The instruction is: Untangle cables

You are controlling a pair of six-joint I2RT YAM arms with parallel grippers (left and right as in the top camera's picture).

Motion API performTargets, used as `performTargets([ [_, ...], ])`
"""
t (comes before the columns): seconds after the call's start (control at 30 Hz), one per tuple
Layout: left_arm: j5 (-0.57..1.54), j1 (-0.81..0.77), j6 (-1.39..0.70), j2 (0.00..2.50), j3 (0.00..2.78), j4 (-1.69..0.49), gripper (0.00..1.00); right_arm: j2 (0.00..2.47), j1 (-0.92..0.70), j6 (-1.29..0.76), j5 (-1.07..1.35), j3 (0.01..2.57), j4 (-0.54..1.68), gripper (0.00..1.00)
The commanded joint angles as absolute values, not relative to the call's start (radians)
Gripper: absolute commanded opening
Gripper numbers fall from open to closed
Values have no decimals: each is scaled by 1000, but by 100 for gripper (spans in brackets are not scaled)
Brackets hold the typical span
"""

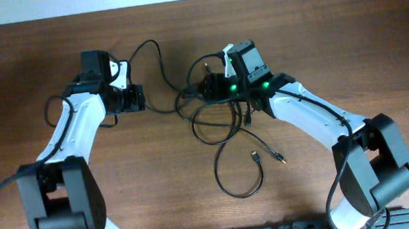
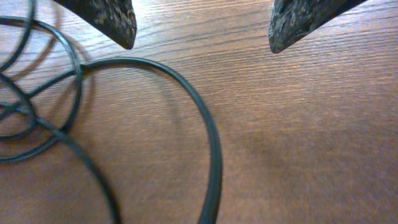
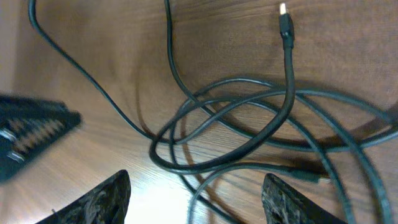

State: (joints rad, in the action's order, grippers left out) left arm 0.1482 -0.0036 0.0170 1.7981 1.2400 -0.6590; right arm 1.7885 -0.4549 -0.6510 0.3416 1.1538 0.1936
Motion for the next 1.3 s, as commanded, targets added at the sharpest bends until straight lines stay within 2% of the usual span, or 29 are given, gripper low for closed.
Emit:
performTargets([
  [0.0, 138, -16, -11, 1864, 1244, -660, 70, 1819, -495, -863, 308, 1161, 155, 67],
  [0.1, 142, -39, -12, 1907, 1244, -659, 71, 1892, -523, -1001, 295, 1161, 128, 67],
  [0.2, 141, -66, -12, 1930, 1244, -641, 73, 1958, -526, -1005, 302, 1161, 41, 66],
  [0.23, 142, -78, -12, 1937, 1244, -626, 74, 1973, -526, -1004, 302, 1161, 18, 61],
  [0.33, 173, -114, -12, 1957, 1244, -586, 76, 1989, -526, -1004, 293, 1161, -5, 31],
  [0.37, 194, -125, -12, 1962, 1244, -579, 77, 1989, -526, -1004, 283, 1161, -5, 15],
  [0.4, 214, -138, -12, 1965, 1244, -577, 77, 1989, -526, -1003, 280, 1161, -5, 4],
  [0.47, 225, -163, -12, 1966, 1244, -577, 77, 1989, -526, -971, 294, 1161, -7, 4],
  [0.53, 224, -183, -12, 1966, 1244, -576, 79, 1989, -526, -787, 386, 1162, -35, 4],
  [0.6, 224, -197, -12, 1966, 1244, -558, 87, 1987, -525, -656, 507, 1163, -33, 4],
  [0.67, 225, -202, -12, 1966, 1244, -525, 89, 1972, -524, -607, 582, 1166, -10, 4],
  [0.83, 224, -201, -12, 1966, 1244, -506, 87, 1830, -522, -418, 548, 1250, 244, 4],
  [0.97, 224, -201, -12, 1966, 1244, -506, 85, 1673, -521, -280, 508, 1469, 488, 4],
  [1.07, 224, -201, -12, 1966, 1244, -508, 84, 1597, -508, -258, 509, 1629, 548, 4],
  [1.27, 224, -201, -12, 1966, 1244, -509, 85, 1465, -367, -258, 509, 1911, 548, 4],
])
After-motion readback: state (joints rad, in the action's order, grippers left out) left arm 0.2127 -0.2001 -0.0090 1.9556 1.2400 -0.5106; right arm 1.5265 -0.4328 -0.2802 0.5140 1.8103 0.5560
